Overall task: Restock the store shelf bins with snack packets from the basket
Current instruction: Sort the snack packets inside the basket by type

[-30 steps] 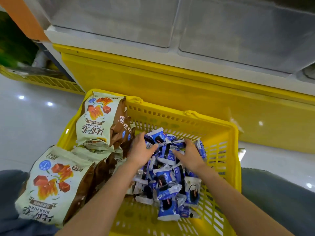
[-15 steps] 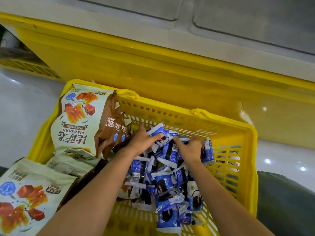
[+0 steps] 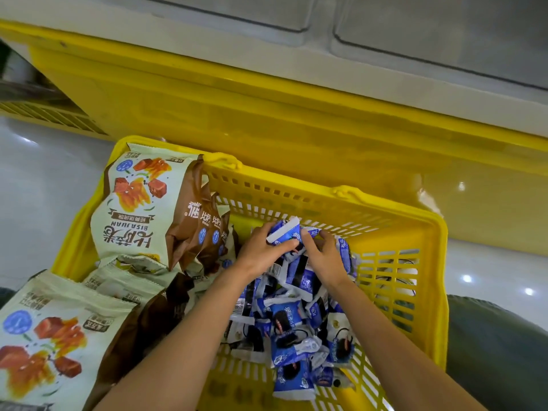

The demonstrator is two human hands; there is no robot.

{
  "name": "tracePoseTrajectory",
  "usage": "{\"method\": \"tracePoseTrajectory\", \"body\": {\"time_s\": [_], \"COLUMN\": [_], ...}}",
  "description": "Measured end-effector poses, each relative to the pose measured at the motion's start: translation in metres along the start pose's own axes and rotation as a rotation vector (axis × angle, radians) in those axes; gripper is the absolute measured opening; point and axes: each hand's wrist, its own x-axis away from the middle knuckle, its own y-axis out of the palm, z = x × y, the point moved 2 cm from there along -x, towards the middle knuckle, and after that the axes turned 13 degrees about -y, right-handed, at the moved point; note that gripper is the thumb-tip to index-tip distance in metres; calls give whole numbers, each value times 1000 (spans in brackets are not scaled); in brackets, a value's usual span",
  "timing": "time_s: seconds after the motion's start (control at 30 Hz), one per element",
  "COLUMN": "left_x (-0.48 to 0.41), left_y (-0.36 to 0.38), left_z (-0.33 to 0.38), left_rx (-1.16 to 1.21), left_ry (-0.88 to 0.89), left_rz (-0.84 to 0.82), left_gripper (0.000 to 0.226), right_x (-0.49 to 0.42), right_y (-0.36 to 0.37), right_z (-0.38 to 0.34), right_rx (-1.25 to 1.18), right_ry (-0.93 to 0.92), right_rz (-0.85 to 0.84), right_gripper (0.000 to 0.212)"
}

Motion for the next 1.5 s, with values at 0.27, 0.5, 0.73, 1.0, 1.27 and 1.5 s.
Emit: {"method": "tracePoseTrajectory", "body": {"time_s": [0.27,0.5,0.73,1.0,1.27,1.5], "left_x": [58,108,113,83,72,65], "left_y": [28,61,25,-9,-5,-1], "left_z": [5,-14,-35,-63,-63,-14], "left_rx": [231,16,-341,-350,-199,50], "left_ry": [153,224,233,-81,-76,90], "left_rz": [37,-116,77,345,230,288], "left_gripper": [39,58,55,72,71,60], "right_x": [40,85,99,97,69,38], "right_y": [-22,-50,-60,-22,-25,-59], "right_z": [-23,-26,-19,-21,-17,-38], "right_rx": [-50,35,481,846,1078,1048], "right_ry": [-101,-202,-293,-588,-441,-398], "right_rz": [-7,-29,11,-329,-315,164], "right_gripper": [68,73,68,51,57,51]}}
